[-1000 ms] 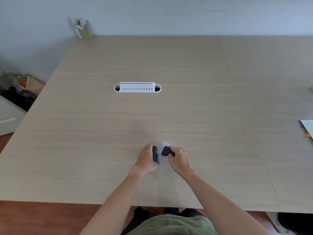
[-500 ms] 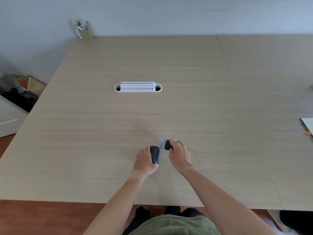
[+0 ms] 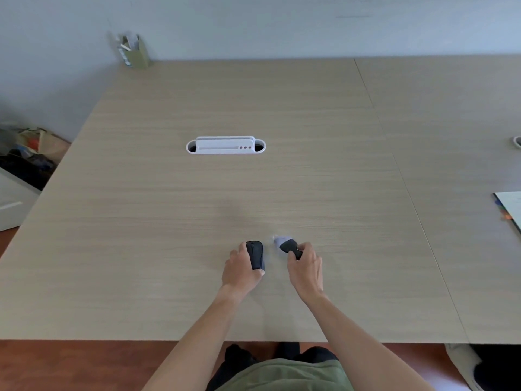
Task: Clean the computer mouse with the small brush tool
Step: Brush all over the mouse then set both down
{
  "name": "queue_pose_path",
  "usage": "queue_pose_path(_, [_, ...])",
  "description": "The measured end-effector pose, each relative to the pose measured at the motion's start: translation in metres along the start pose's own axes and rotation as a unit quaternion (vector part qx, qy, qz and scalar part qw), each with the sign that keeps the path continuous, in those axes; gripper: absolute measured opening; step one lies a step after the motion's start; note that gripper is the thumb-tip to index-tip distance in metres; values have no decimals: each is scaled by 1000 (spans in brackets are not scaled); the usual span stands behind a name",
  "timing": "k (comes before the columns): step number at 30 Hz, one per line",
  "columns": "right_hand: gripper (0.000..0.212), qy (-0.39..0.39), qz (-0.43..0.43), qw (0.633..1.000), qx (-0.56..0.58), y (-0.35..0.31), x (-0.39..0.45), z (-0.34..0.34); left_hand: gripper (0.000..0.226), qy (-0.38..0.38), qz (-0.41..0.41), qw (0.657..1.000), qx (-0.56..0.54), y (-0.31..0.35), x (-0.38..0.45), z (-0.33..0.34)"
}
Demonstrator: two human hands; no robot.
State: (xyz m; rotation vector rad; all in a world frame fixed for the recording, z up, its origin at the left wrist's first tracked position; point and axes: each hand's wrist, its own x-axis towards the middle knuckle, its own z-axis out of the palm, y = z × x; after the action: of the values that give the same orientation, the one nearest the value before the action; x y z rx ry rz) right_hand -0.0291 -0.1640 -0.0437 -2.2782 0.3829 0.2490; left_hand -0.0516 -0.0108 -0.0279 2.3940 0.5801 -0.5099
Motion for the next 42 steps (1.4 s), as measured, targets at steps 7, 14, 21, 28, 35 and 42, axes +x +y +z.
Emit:
queue_pose_path(7, [8, 7, 77, 996, 34, 11, -13, 10, 75, 6, -11, 1000, -26, -1, 0, 3])
queue_pose_path(14, [37, -20, 128, 992, 7, 1, -19, 24, 84, -3, 3, 1000, -12, -3, 2, 4])
queue_pose_path(21, [47, -19, 140, 990, -20, -2, -17, 27, 86, -8, 2, 1000, -22, -2, 2, 3])
queue_pose_path(28, [36, -17, 137, 989, -48, -6, -16, 28, 85, -8, -11, 1000, -19, 1, 4, 0])
queue_pose_path(35, [28, -20, 131, 990, -53, -6, -15, 27, 80, -6, -21, 1000, -16, 2, 4, -2])
queue_pose_path(42, [34, -25, 131, 991, -7, -5, -19, 23, 79, -6, -22, 999, -36, 2, 4, -1])
